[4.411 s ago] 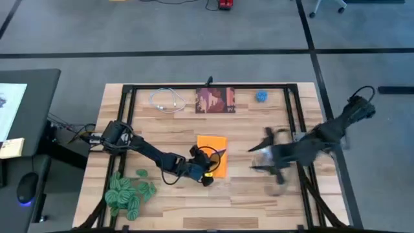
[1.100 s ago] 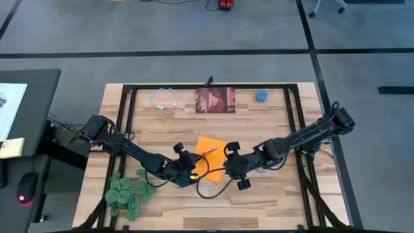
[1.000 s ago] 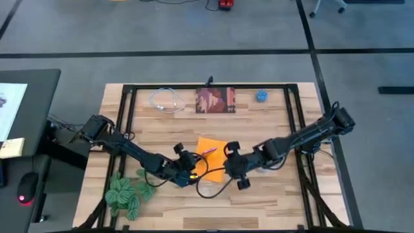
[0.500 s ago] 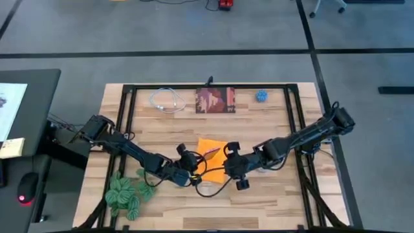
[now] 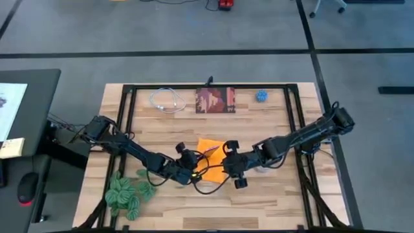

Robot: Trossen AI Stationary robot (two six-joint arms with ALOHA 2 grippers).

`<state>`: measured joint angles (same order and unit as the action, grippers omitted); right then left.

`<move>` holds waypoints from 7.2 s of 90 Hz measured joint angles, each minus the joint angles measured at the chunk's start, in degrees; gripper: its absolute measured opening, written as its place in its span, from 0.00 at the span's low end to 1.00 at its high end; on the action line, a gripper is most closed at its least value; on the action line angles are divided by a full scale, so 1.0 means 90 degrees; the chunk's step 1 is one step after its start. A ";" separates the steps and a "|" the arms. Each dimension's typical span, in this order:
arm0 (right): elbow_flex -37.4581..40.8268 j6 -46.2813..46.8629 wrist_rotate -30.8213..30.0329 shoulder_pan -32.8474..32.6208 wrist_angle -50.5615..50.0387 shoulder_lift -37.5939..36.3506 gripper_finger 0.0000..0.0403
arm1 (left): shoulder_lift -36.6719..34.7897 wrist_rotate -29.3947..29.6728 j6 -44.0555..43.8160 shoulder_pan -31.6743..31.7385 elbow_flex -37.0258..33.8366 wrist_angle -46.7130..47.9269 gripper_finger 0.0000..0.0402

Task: Apply microfiber cloth
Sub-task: Wipe the front of the pink cellphone using microfiber cloth

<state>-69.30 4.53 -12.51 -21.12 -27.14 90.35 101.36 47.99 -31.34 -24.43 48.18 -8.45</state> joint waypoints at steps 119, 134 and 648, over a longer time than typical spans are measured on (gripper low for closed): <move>0.0655 -0.1244 0.0638 0.2515 0.0168 0.1114 0.31 | -0.0071 0.0538 -0.2672 -0.0652 -0.0708 0.1628 0.01; 0.0682 -0.1294 0.0750 0.2321 0.0463 0.1122 0.31 | -0.0084 0.0576 -0.2453 -0.0624 -0.0714 0.1467 0.00; 0.2557 0.1450 0.1573 0.1928 0.3808 0.0512 0.21 | -0.1627 -0.0464 0.0733 0.0556 -0.1572 -0.0388 0.02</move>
<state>-46.28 17.58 1.65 -3.77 7.14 94.96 86.72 43.81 -24.75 -19.42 34.04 -11.94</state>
